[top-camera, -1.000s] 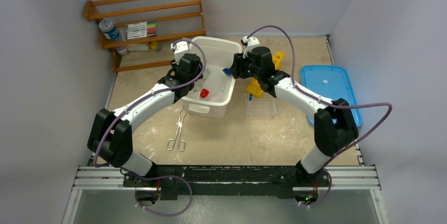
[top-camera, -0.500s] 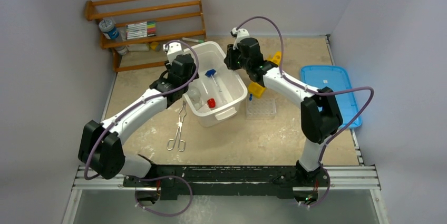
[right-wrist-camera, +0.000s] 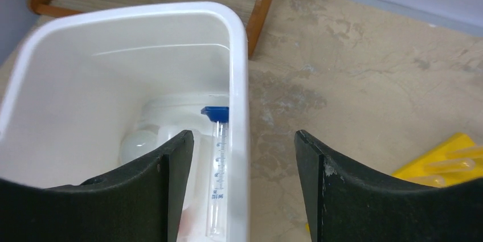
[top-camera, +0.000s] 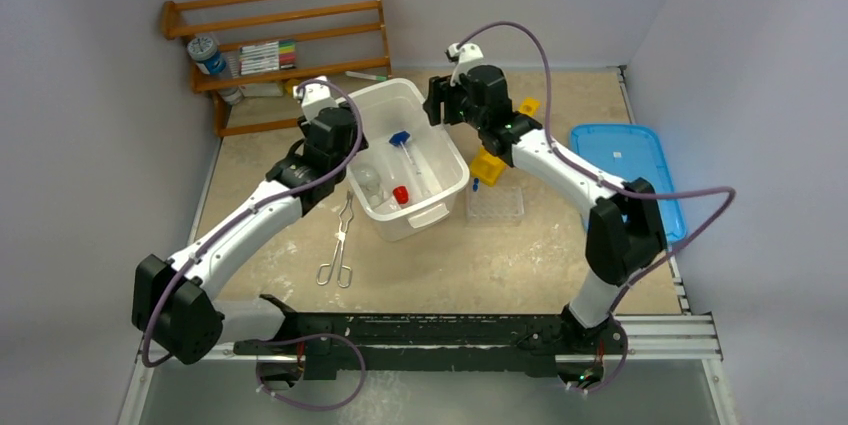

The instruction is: Organize the chemistry lab equipment

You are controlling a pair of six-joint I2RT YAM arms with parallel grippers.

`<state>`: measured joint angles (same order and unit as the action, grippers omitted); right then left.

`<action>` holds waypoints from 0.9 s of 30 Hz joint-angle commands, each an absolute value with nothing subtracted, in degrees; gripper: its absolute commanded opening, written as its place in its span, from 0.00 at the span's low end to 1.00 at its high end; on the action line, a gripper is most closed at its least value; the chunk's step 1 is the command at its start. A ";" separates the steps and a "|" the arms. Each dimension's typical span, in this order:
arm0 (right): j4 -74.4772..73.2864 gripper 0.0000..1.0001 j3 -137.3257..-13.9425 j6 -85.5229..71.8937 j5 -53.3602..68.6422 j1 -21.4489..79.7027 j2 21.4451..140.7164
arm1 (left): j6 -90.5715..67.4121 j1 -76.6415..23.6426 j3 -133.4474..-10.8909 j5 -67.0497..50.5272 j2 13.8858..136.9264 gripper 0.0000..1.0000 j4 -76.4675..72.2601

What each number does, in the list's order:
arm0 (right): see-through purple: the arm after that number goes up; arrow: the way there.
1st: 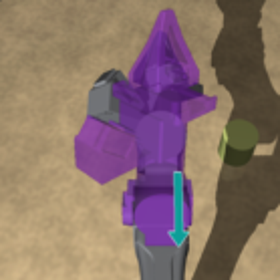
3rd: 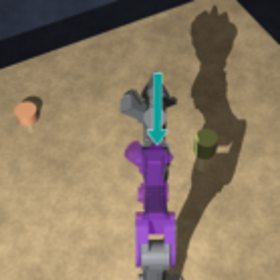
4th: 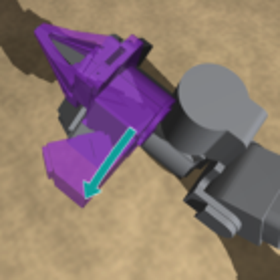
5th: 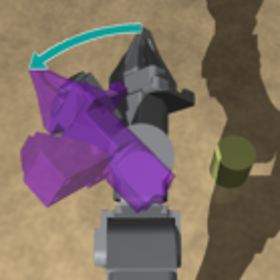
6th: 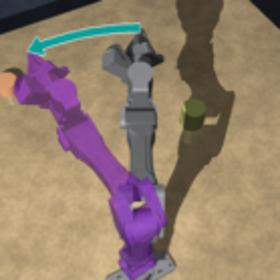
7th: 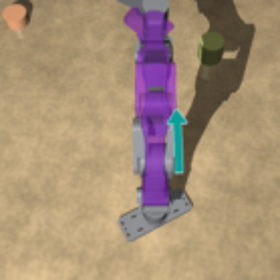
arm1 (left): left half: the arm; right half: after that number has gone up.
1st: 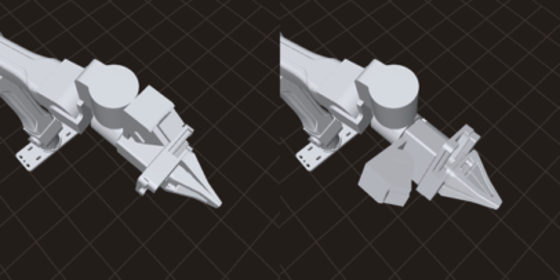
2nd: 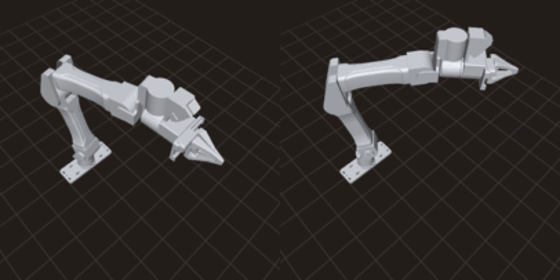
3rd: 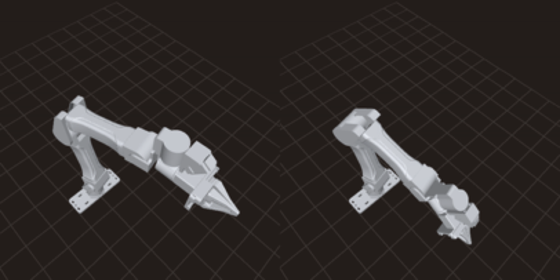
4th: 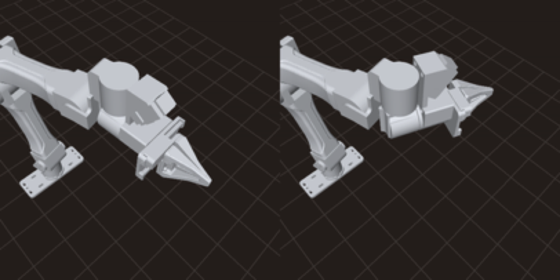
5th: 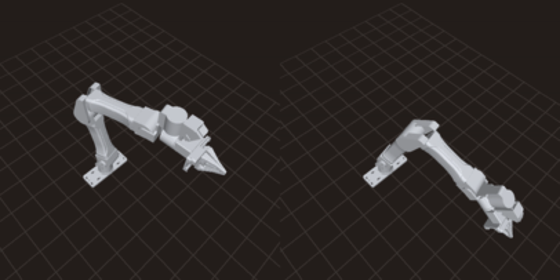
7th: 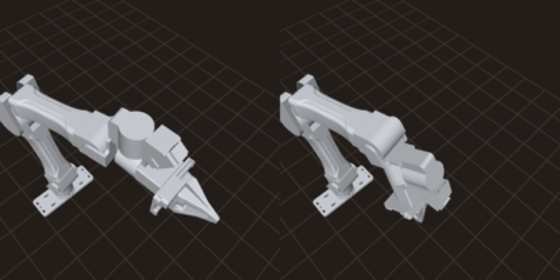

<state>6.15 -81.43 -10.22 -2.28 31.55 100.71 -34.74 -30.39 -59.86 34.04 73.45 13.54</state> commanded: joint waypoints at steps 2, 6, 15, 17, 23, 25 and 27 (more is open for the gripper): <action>11.28 0.68 -77.78 -8.82 -3.28 31.48 88.81 | -35.62 -29.99 -57.71 38.42 68.55 0.62 15.38; 10.93 0.69 -74.88 -8.66 -4.44 31.50 85.26 | -39.09 -29.79 -51.57 41.39 60.43 0.62 14.25; 12.56 0.69 -69.00 -8.41 -1.49 31.54 82.39 | -43.57 -29.79 -46.08 41.53 54.56 0.63 22.39; 12.71 0.70 -68.21 -8.30 -1.49 31.55 81.66 | -45.56 -29.79 -41.38 38.08 54.04 0.64 21.54; 12.79 0.70 -65.55 -8.30 -2.61 31.47 78.50 | -50.16 -29.88 -25.69 33.70 50.87 0.61 10.80; 13.25 0.70 -64.53 -8.42 -3.14 31.45 77.63 | -50.29 -29.88 -24.34 33.76 51.98 0.54 9.75; 12.59 0.70 -64.28 -8.36 -3.05 31.47 77.29 | -49.56 -29.89 -23.89 34.11 54.80 0.52 9.28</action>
<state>9.93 -64.64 -9.21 -2.11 31.55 80.38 -47.97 -30.02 -24.05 34.48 52.97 16.80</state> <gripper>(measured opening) 0.696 0.541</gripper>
